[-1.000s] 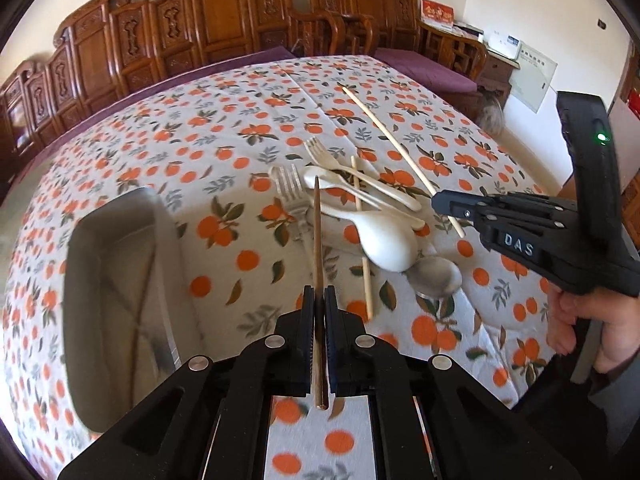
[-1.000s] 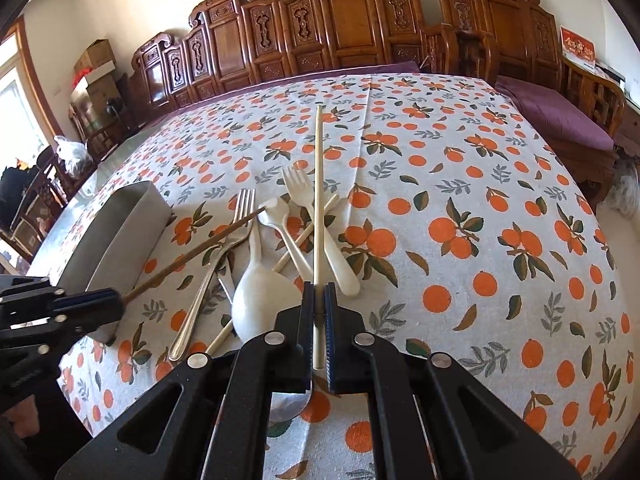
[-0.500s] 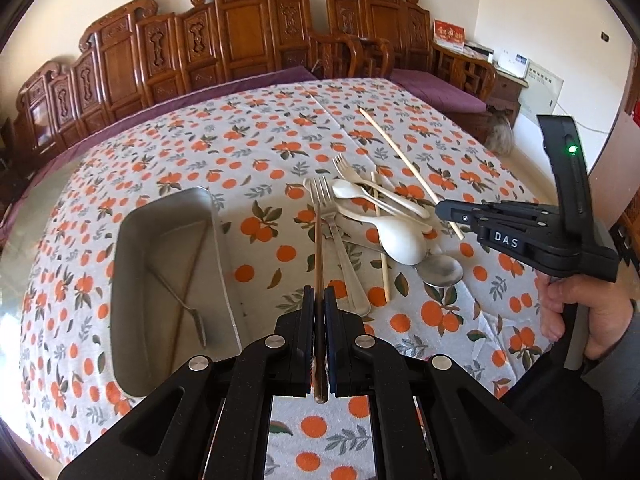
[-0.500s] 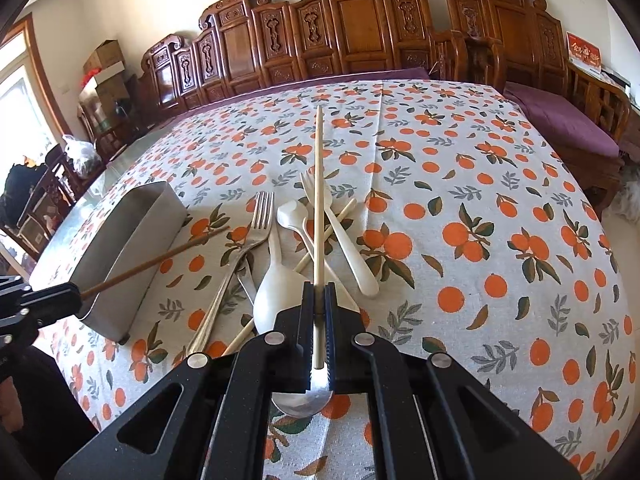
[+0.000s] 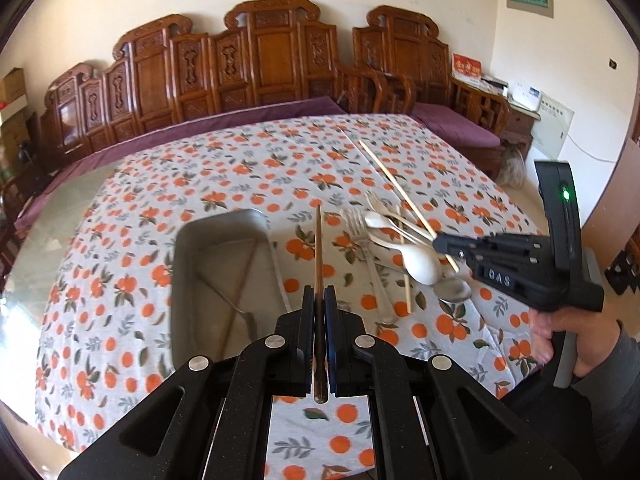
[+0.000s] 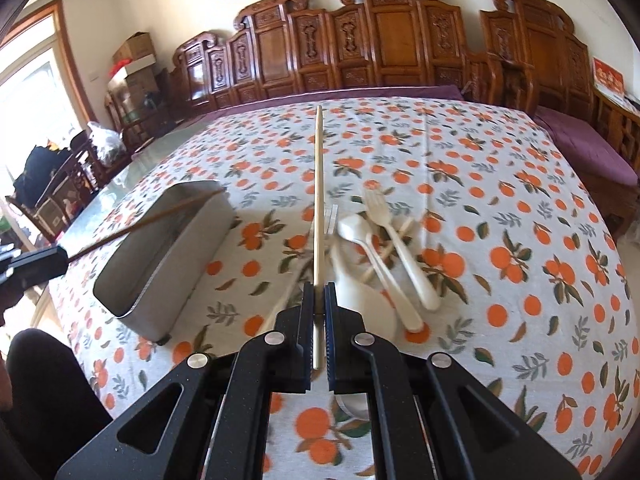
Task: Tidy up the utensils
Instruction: 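Carry the chopstick into the tray and open the left tool while the right tool holds its chopstick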
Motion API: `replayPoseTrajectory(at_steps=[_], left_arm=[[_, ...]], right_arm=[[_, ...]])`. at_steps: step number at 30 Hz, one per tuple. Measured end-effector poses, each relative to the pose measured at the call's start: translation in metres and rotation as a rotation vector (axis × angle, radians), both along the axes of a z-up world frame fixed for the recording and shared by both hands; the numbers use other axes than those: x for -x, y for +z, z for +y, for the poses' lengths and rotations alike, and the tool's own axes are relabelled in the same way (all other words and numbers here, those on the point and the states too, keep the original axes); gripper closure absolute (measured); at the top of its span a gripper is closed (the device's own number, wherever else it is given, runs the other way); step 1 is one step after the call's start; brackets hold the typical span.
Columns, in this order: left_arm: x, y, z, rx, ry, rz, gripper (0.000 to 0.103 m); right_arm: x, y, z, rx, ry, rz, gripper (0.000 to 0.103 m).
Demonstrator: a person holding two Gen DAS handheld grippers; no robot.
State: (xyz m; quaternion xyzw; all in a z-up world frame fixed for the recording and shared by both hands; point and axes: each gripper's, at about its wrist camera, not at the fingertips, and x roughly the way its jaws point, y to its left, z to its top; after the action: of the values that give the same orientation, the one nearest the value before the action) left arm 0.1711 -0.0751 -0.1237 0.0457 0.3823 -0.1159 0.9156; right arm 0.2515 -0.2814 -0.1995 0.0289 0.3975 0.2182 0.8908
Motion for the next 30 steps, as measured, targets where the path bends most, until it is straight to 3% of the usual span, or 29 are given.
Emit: replayPoseTrajectory(at_steps=[7, 15, 23, 30], left_arm=[[-0.007, 0.000, 0.029, -0.005, 0.060, -0.012, 0.099], [-0.030, -0.026, 0.060, -0.033, 0.131, 0.039, 0.099], [-0.052, -0.058, 0.071, -0.073, 0.168, 0.104, 0.099], [-0.060, -0.068, 0.068, -0.080, 0.162, 0.138, 0.099]], right_arm=[[0.008, 0.007, 0.021, -0.012, 0.052, -0.008, 0.097], [0.016, 0.007, 0.045, -0.001, 0.110, -0.004, 0.097], [0.017, -0.001, 0.050, 0.014, 0.124, 0.018, 0.097], [0.015, -0.004, 0.050, 0.016, 0.123, 0.030, 0.097]])
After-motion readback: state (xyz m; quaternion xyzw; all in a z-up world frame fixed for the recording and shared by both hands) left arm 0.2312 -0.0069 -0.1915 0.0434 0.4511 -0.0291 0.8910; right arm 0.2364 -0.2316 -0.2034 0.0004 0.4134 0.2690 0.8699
